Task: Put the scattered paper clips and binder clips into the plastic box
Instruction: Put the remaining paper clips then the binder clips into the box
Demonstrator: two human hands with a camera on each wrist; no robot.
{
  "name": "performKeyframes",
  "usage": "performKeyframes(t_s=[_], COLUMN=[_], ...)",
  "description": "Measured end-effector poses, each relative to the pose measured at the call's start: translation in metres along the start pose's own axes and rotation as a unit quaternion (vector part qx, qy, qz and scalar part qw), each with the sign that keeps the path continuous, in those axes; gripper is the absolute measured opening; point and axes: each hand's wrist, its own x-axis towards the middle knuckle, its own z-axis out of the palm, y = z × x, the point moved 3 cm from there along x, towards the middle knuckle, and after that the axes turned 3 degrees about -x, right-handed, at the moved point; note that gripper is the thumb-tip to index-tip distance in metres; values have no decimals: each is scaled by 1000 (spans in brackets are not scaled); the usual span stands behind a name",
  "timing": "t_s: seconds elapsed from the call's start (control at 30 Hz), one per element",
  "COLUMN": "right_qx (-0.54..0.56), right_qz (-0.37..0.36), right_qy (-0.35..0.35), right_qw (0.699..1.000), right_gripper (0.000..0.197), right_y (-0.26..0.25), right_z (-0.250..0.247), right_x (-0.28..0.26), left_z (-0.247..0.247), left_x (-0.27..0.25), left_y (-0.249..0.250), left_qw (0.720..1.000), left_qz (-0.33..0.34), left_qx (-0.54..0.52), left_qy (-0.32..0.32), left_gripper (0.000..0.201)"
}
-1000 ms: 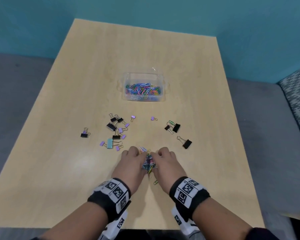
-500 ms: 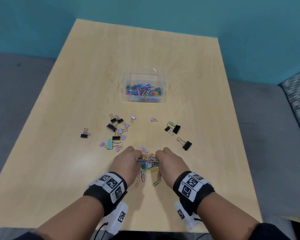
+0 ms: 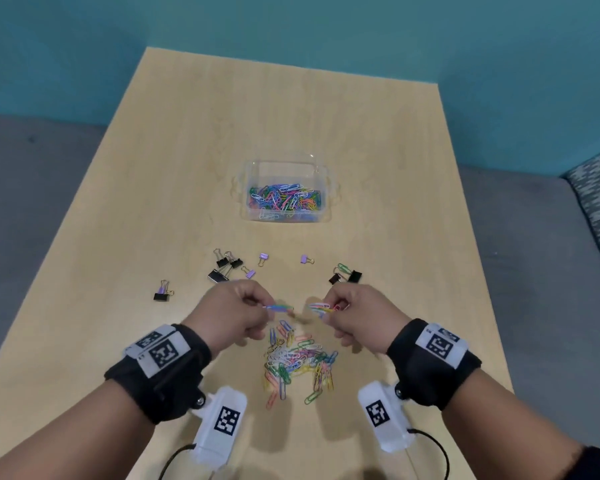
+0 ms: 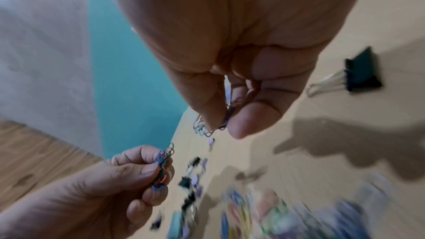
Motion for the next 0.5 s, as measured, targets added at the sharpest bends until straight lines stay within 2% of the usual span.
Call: performKeyframes(t_s=[0.13, 0.3, 0.4, 0.5], right_qx=[11, -32, -109, -173], right_qz=[-57, -109, -109, -104], right_qy=[36, 115, 134, 115], right_qw=[998, 987, 979, 973], right_gripper=[12, 15, 14, 10], right_y=[-45, -102, -128, -143], right_z=[-38, -83, -94, -91], right_x=[26, 79, 109, 128], left_z=[-20, -41, -39, -33], left_x=[29, 81, 105, 119], left_y=[52, 115, 139, 149], left_qw=[997, 985, 973, 953], left_qz=[51, 123, 153, 163], left_qx=[-30, 7, 101, 226], left_qy=[49, 122, 139, 118], left_gripper=[14, 15, 13, 12])
